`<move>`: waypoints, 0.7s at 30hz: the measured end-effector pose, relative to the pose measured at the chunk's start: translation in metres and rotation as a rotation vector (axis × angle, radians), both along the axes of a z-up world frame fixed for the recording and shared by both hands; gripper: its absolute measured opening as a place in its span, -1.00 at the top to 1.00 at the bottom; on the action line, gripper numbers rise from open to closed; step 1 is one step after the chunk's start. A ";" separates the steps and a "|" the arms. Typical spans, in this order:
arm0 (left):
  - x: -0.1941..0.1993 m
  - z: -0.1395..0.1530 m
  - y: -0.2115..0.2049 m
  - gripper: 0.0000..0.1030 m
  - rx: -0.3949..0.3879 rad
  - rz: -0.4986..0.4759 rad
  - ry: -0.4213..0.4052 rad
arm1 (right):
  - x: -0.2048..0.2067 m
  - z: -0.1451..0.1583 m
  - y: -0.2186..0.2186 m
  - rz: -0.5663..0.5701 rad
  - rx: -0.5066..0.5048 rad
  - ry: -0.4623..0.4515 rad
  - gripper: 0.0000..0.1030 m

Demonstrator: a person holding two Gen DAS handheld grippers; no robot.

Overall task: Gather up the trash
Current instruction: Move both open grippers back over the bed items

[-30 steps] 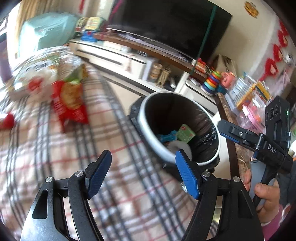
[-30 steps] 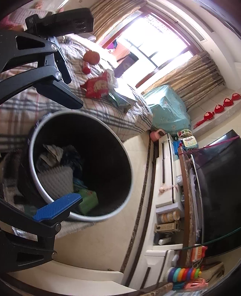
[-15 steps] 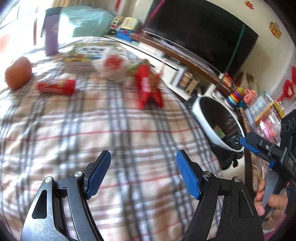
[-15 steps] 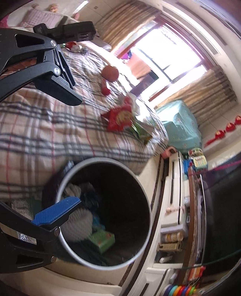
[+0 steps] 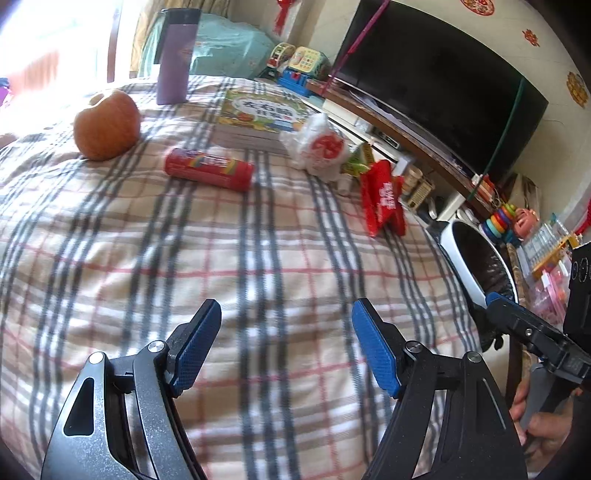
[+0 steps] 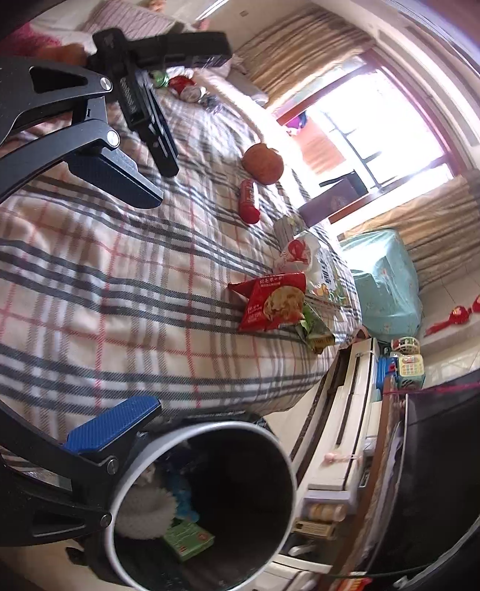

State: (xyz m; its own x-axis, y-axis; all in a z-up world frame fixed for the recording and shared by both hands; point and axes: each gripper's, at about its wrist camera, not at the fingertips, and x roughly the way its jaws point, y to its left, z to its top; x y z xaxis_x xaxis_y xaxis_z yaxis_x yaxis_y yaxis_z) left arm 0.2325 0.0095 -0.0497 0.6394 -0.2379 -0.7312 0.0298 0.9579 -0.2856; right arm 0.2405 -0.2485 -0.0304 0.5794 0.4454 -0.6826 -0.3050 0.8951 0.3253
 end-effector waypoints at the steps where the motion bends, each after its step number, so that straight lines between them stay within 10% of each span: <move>1: 0.000 0.000 0.002 -0.46 0.000 0.004 0.000 | 0.003 -0.002 0.002 0.006 0.008 -0.002 -0.98; 21: 0.061 0.004 0.004 -0.45 0.033 -0.032 -0.018 | 0.092 -0.017 0.028 -0.010 0.043 0.003 -0.44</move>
State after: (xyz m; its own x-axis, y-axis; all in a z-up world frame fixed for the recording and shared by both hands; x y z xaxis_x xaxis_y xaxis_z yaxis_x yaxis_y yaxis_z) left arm 0.2939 0.0139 -0.0455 0.6450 -0.2341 -0.7274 0.0653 0.9653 -0.2528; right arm 0.3327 -0.2202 -0.0477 0.5817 0.4686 -0.6648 -0.2947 0.8832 0.3647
